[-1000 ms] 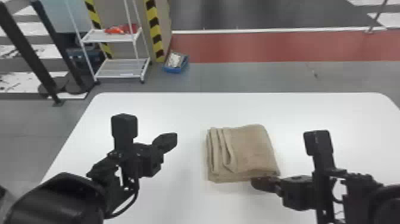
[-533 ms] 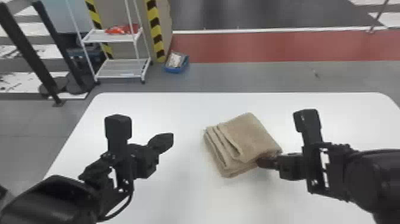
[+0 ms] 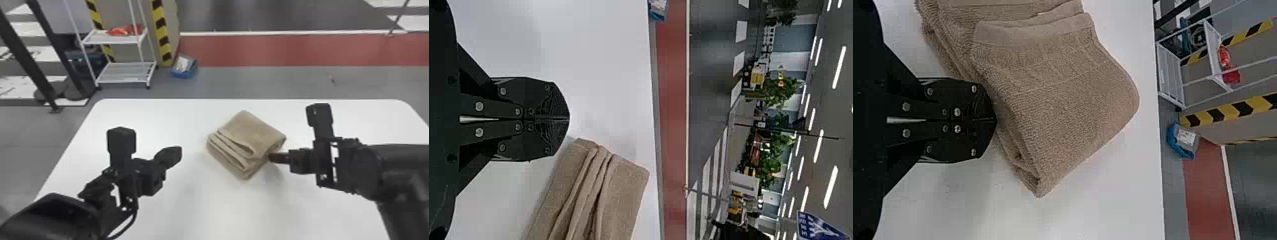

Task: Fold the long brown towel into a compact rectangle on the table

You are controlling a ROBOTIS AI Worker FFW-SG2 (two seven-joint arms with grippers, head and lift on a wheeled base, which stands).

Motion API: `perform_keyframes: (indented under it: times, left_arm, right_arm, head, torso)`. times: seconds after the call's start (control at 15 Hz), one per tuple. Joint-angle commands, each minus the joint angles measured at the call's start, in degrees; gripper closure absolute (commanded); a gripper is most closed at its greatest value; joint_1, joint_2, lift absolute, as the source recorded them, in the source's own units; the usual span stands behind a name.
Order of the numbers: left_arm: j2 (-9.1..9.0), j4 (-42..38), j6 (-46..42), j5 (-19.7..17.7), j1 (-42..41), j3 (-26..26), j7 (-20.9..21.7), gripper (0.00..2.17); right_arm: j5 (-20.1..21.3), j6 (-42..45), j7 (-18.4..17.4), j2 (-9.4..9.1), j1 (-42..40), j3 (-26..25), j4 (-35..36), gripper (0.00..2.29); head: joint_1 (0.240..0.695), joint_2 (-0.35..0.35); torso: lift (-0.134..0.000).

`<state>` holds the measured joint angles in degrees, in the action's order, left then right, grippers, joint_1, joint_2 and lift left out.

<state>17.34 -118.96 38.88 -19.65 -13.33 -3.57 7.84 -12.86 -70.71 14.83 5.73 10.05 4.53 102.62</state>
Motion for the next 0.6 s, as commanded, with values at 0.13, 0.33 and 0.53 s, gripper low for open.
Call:
perform_keyframes:
  times: [0.13, 0.33, 0.53]
  left_arm:
    - [-0.02, 6.11, -10.62, 0.49, 2.43, -1.96, 0.25, 1.62]
    - [0.07, 14.64, -18.88, 0.75, 7.26, -4.77, 1.22, 1.62]
    - [-0.11, 23.60, -22.92, 0.93, 13.06, -7.41, 4.64, 1.62]
  right_arm:
    - [-7.61, 0.26, 2.04, 4.37, -12.43, -11.38, 13.57, 1.71]
    - [-14.12, 1.67, 4.85, 5.52, -21.92, -22.02, 22.45, 1.71]
    - [-20.18, 2.02, 7.23, 5.52, -28.07, -29.05, 28.51, 1.71]
  head:
    - [0.695, 0.033]
    - [0.695, -0.022]
    - [0.695, -0.095]
  torso:
    - [-0.124]
    - [-0.124]
    - [-0.124]
